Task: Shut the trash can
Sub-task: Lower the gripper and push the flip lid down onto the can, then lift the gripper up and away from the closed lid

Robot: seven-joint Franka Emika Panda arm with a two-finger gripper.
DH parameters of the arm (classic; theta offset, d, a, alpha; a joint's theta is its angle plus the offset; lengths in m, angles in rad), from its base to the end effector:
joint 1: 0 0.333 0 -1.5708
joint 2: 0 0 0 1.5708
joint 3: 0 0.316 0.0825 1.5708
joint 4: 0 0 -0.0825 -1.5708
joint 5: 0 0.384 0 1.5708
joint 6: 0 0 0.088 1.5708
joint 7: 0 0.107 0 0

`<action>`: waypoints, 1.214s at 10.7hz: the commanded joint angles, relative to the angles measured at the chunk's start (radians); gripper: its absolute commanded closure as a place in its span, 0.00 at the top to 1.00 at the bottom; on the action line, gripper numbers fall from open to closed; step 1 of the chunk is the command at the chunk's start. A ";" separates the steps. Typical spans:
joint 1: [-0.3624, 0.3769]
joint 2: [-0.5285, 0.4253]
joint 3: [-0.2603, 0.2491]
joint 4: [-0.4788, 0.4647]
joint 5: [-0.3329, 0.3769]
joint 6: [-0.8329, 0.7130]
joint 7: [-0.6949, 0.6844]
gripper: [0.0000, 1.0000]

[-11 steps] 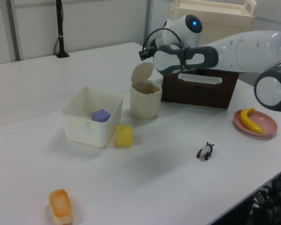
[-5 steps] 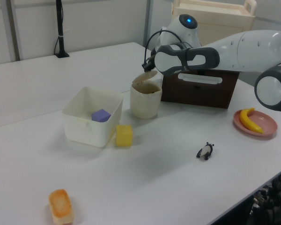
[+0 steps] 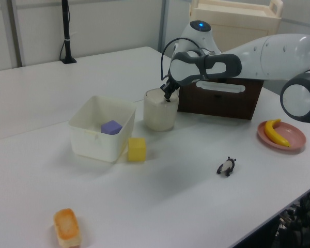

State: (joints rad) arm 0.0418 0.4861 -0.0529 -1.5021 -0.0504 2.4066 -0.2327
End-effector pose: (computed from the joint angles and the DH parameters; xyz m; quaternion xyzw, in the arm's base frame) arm 0.7289 -0.0015 0.4320 0.9692 0.1283 0.2024 0.0569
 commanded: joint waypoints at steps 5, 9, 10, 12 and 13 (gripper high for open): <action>0.003 -0.145 -0.004 0.002 0.037 -0.337 -0.008 0.00; 0.016 -0.273 0.002 -0.004 0.015 -0.676 0.145 0.00; 0.035 -0.291 0.002 -0.006 -0.011 -0.749 0.157 0.00; 0.049 -0.369 0.002 -0.076 -0.017 -0.773 0.162 0.04; 0.047 -0.414 0.002 -0.122 -0.016 -0.747 0.171 0.04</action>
State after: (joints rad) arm 0.0752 0.1962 -0.0479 -1.4874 -0.0499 1.6358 -0.0980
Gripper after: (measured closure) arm 0.960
